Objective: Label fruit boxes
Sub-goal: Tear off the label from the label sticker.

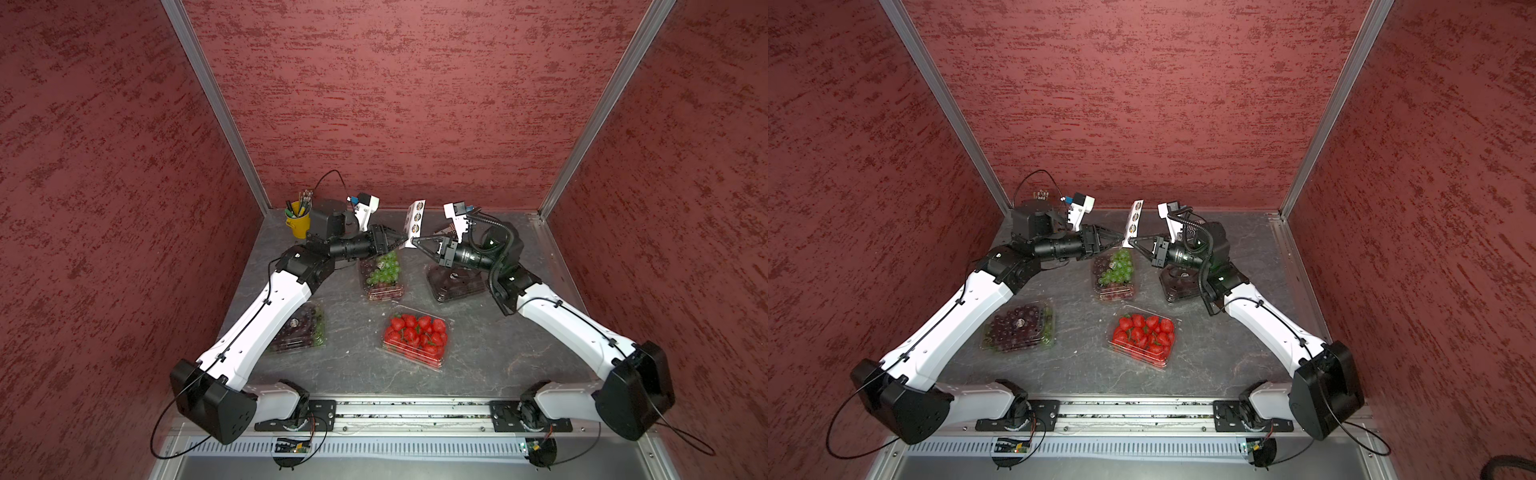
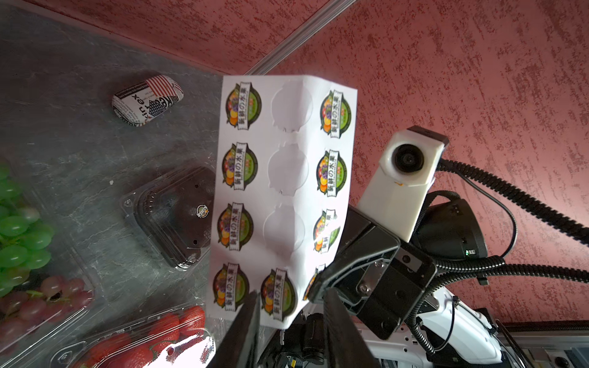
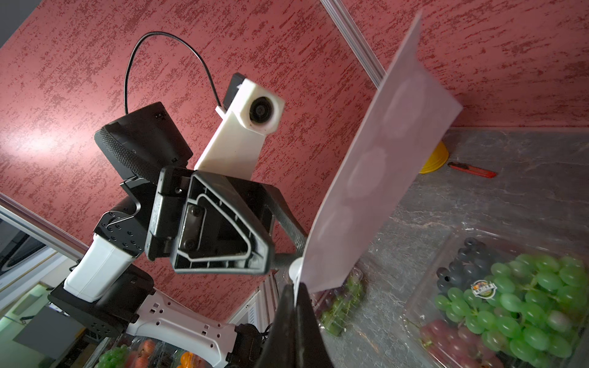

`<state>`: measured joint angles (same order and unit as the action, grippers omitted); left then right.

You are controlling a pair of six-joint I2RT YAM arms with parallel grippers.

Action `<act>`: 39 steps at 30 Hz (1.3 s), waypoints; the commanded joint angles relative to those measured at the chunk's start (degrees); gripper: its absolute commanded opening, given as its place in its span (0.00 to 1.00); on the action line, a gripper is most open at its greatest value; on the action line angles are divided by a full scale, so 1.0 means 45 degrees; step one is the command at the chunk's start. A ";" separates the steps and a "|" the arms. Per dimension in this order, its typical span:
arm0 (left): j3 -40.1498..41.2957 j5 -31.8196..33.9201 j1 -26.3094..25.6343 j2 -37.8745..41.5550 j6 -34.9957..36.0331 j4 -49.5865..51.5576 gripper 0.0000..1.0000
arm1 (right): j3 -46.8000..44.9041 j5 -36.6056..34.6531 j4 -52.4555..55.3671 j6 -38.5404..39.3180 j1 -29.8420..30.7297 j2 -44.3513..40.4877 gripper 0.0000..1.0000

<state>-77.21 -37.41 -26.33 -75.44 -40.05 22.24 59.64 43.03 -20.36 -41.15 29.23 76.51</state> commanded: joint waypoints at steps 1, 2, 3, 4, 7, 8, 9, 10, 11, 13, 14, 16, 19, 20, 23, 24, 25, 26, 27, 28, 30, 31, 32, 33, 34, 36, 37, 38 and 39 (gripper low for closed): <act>-0.0364 -0.0088 -0.0079 -0.0184 0.0307 -0.0095 0.33 | 0.0263 0.0185 -0.0202 0.0091 0.0127 -0.0125 0.00; -0.0377 -0.0068 -0.0085 -0.0203 0.0312 -0.0076 0.32 | 0.0263 0.0185 -0.0202 0.0100 0.0137 -0.0131 0.00; -0.0365 -0.0040 -0.0082 -0.0208 0.0307 -0.0073 0.29 | 0.0257 0.0185 -0.0202 0.0120 0.0159 -0.0154 0.00; -0.0362 0.0023 -0.0069 -0.0208 0.0312 -0.0042 0.27 | 0.0244 0.0185 -0.0202 0.0120 0.0145 -0.0150 0.00; -0.0376 0.0236 -0.0048 -0.0172 0.0326 0.0024 0.18 | 0.0224 0.0204 -0.0239 0.0120 0.0154 -0.0165 0.00; -0.0394 0.0316 -0.0038 -0.0152 0.0342 0.0045 0.14 | 0.0219 0.0223 -0.0241 0.0113 0.0181 -0.0174 0.00; -0.0400 0.0372 -0.0029 -0.0135 0.0340 0.0062 0.12 | 0.0224 0.0215 -0.0241 0.0115 0.0177 -0.0171 0.00; -0.0363 0.0400 -0.0027 -0.0130 0.0365 0.0080 0.09 | 0.0224 0.0205 -0.0241 0.0104 0.0184 -0.0180 0.00; -0.0371 0.0449 0.0001 -0.0111 0.0370 0.0090 0.04 | 0.0224 0.0204 -0.0246 0.0112 0.0183 -0.0168 0.00; -0.0342 0.0556 0.0025 -0.0055 0.0350 0.0157 0.00 | 0.0224 0.0204 -0.0241 0.0120 0.0172 -0.0166 0.00; -0.0324 0.0627 0.0048 -0.0018 0.0365 0.0203 0.00 | 0.0224 0.0185 -0.0244 0.0120 0.0183 -0.0158 0.00; -0.0267 0.0693 0.0104 0.0062 0.0369 0.0199 0.00 | 0.0223 0.0185 -0.0261 0.0120 0.0182 -0.0161 0.00; -0.0228 0.0851 0.0212 0.0205 0.0364 0.0309 0.00 | 0.0205 0.0110 -0.0213 0.0120 0.0181 -0.0148 0.00; -0.0169 0.0873 0.0288 0.0283 0.0315 0.0289 0.00 | 0.0187 0.0069 -0.0207 0.0127 0.0183 -0.0150 0.00; 0.0023 0.0880 0.0525 0.0540 0.0208 0.0197 0.00 | 0.0150 -0.0025 -0.0124 0.0178 0.0182 -0.0149 0.00; 0.0071 0.0854 0.0574 0.0605 0.0181 0.0171 0.00 | 0.0145 -0.0030 -0.0107 0.0180 0.0183 -0.0149 0.00; 0.0088 0.0821 0.0625 0.0665 0.0152 0.0157 0.00 | 0.0146 -0.0049 -0.0088 0.0198 0.0185 -0.0148 0.00; 0.0117 0.0797 0.0640 0.0699 0.0151 0.0153 0.00 | 0.0146 -0.0068 -0.0085 0.0198 0.0181 -0.0134 0.00; 0.0114 0.0725 0.0655 0.0709 0.0149 0.0136 0.00 | 0.0143 -0.0086 -0.0085 0.0184 0.0174 -0.0137 0.00; 0.0126 0.0685 0.0640 0.0719 0.0143 0.0136 0.00 | 0.0164 -0.0079 -0.0086 0.0179 0.0183 -0.0109 0.00; 0.0126 0.0686 0.0645 0.0729 0.0121 0.0134 0.00 | 0.0163 -0.0123 -0.0085 0.0169 0.0183 -0.0101 0.00; 0.0138 0.0697 0.0655 0.0759 0.0126 0.0153 0.00 | 0.0165 -0.0161 -0.0090 0.0159 0.0183 -0.0089 0.00; 0.0186 0.0693 0.0655 0.0786 0.0119 0.0138 0.00 | 0.0165 -0.0176 -0.0085 0.0157 0.0181 -0.0103 0.00; 0.0201 0.0659 0.0655 0.0806 0.0111 0.0136 0.00 | 0.0163 -0.0172 -0.0075 0.0159 0.0183 -0.0110 0.00; 0.0202 0.0597 0.0640 0.0807 0.0101 0.0129 0.00 | 0.0165 -0.0203 -0.0037 0.0178 0.0183 -0.0135 0.00; 0.0151 0.0578 0.0602 0.0807 0.0179 0.0205 0.00 | 0.0165 -0.0363 0.0094 0.0216 0.0183 -0.0158 0.00; 0.0135 0.0644 0.0516 0.0797 0.0295 0.0340 0.00 | 0.0146 -0.0566 0.0214 0.0273 0.0181 -0.0185 0.00; 0.0076 0.0778 0.0418 0.0789 0.0469 0.0513 0.00 | 0.0146 -0.0886 0.0447 0.0377 0.0183 -0.0242 0.00; 0.0057 0.0895 0.0332 0.0785 0.0613 0.0706 0.00 | 0.0165 -0.1202 0.0706 0.0455 0.0171 -0.0291 0.00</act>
<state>-76.84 -34.17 -23.94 -72.88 -39.03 23.55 59.64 41.34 -19.55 -40.77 29.56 76.49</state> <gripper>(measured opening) 0.044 0.044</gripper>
